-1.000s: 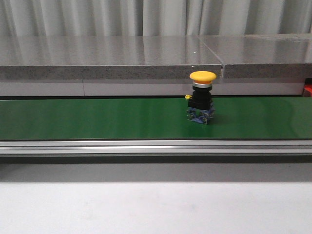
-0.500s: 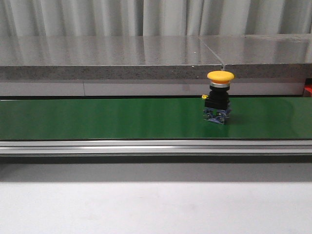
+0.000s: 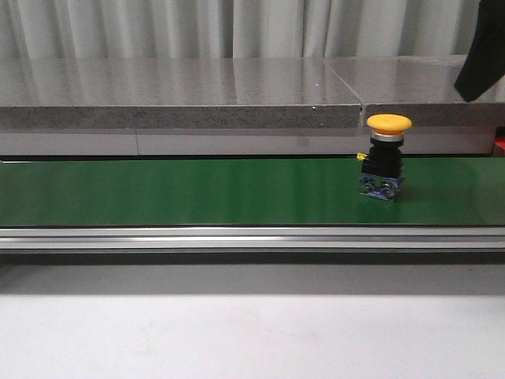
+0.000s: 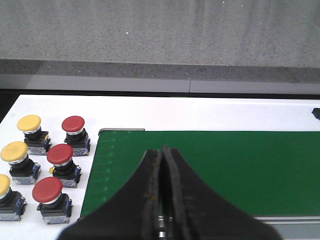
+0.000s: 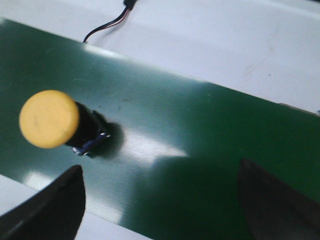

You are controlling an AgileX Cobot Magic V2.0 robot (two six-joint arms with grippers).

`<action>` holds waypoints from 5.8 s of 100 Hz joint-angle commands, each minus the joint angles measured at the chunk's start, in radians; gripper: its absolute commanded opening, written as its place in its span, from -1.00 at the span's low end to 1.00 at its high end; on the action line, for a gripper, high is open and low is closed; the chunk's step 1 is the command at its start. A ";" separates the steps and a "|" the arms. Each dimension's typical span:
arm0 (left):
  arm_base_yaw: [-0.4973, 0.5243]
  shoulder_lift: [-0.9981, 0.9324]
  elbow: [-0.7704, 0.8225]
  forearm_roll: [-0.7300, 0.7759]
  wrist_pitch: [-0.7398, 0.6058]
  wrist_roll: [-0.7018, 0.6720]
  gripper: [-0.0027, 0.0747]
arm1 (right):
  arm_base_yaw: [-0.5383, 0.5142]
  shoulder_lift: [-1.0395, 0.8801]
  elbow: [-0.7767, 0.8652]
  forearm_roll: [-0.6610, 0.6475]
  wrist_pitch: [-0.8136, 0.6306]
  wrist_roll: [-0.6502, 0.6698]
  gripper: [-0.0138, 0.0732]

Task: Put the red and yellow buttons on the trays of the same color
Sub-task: 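Grasp the arriving yellow button at the conveyor end with the right gripper, then lower the yellow button into the yellow tray and open the right gripper, then raise the empty right gripper back over the conveyor end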

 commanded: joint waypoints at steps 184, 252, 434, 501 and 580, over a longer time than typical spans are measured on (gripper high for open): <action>-0.002 0.001 -0.024 0.005 -0.082 -0.008 -0.98 | -0.358 -0.049 -0.021 0.030 -0.073 0.125 -0.24; -0.002 0.001 -0.024 0.005 -0.082 -0.008 -0.98 | -0.630 0.041 0.060 0.030 -0.237 0.219 -0.24; -0.002 0.001 -0.024 0.005 -0.082 -0.008 -0.98 | -0.483 -0.133 0.137 0.049 -0.375 0.217 0.71; -0.002 0.001 -0.024 0.005 -0.082 -0.008 -0.98 | -0.068 -0.441 0.208 0.048 -0.314 0.040 0.61; -0.002 0.001 -0.024 0.005 -0.082 -0.008 -0.98 | -0.062 -0.522 0.269 0.049 -0.266 0.038 -0.84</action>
